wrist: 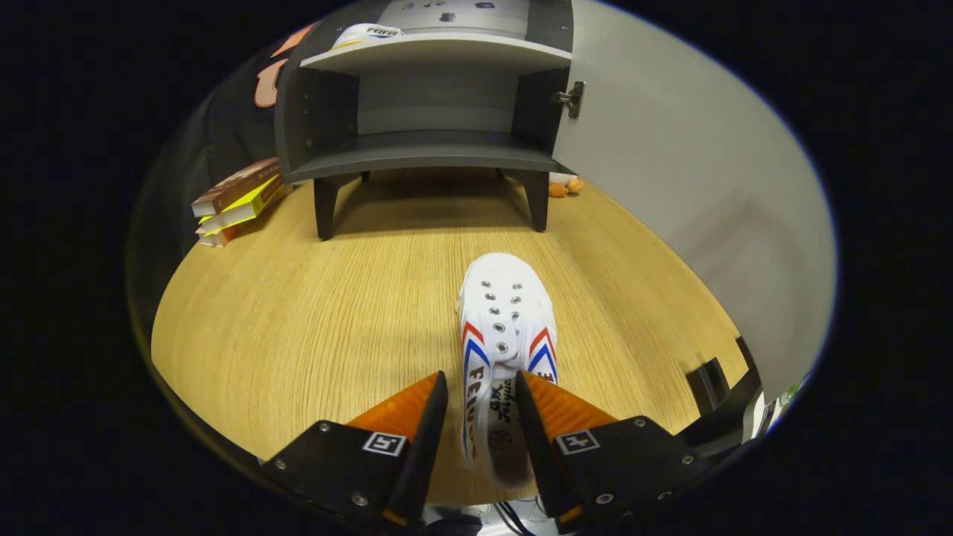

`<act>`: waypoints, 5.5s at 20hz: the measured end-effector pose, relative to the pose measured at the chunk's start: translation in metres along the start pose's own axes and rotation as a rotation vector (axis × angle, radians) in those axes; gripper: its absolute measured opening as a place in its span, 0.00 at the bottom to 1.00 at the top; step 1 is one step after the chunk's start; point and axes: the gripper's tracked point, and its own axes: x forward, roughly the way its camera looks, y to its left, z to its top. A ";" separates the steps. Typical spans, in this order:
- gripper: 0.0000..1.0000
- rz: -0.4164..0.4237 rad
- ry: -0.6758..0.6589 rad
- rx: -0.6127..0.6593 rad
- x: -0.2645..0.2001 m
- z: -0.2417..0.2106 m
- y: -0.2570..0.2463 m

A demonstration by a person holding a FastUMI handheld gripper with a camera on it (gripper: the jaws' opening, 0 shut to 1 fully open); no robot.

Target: Open the shoe cabinet door, grab the shoes and put them into the shoe cabinet, then close the shoe cabinet door.

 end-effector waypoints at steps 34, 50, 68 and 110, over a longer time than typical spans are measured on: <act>0.00 0.087 -0.452 -0.049 -0.236 0.316 -0.031; 0.00 0.079 -0.442 -0.145 -0.105 0.479 0.000; 0.34 -0.039 -0.486 -0.252 -0.039 0.503 -0.003; 0.95 -0.144 -0.695 0.104 -0.433 0.263 -0.267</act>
